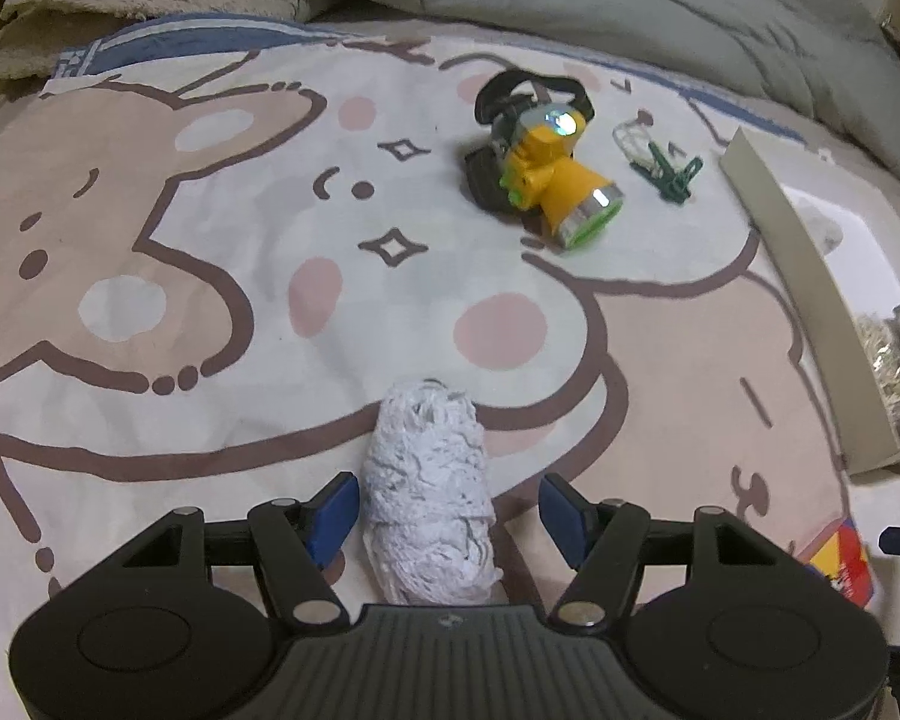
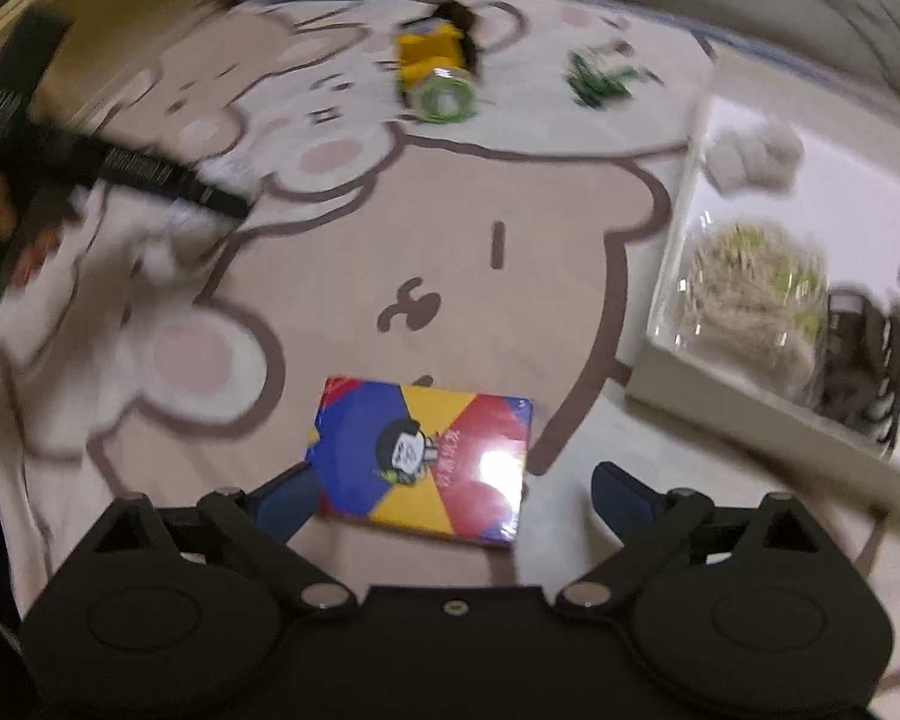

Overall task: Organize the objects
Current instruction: 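Lift the card box and yarn ball off the bed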

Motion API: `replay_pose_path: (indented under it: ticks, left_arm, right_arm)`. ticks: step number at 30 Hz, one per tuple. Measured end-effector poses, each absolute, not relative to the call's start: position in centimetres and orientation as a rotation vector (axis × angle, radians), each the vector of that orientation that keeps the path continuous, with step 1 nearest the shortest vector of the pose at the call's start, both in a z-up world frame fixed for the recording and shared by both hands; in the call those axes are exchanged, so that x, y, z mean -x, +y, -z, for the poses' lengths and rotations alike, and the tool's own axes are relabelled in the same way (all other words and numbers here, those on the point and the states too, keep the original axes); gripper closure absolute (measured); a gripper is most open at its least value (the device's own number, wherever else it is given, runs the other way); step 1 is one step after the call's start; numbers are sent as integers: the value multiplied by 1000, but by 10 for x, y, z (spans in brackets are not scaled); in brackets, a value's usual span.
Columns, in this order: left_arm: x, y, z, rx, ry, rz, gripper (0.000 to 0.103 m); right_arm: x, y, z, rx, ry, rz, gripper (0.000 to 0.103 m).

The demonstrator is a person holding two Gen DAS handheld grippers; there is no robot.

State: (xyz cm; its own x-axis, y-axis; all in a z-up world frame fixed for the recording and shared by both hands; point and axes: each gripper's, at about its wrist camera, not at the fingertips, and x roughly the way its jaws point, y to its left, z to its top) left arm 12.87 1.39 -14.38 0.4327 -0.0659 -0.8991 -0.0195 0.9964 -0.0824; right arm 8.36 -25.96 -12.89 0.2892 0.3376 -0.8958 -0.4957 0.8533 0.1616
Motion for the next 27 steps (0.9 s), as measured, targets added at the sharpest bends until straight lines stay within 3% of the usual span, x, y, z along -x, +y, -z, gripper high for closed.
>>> replay_pose_path:
  ticks: [5,14,17,19,22,27]
  left_arm:
    - [-130,11,151,67,1140,26,36]
    - [-131,8,156,36,1149,40,38]
    - [-130,8,156,26,1142,38,46]
    - [-131,10,154,27,1136,37,61]
    - [-130,11,152,33,1129,44,63]
    - [-128,12,144,47,1096,41,64]
  right_arm:
    - [-89,-248,142,50,1216,-479,0]
    - [-84,-222,155,149,1201,-455,0]
    - [-85,-222,157,162,1202,-429,0]
    - [-87,-222,158,151,1199,-414,1]
    - [-90,-223,157,150,1194,-403,13]
    - [-92,-223,153,161,1180,-422,14]
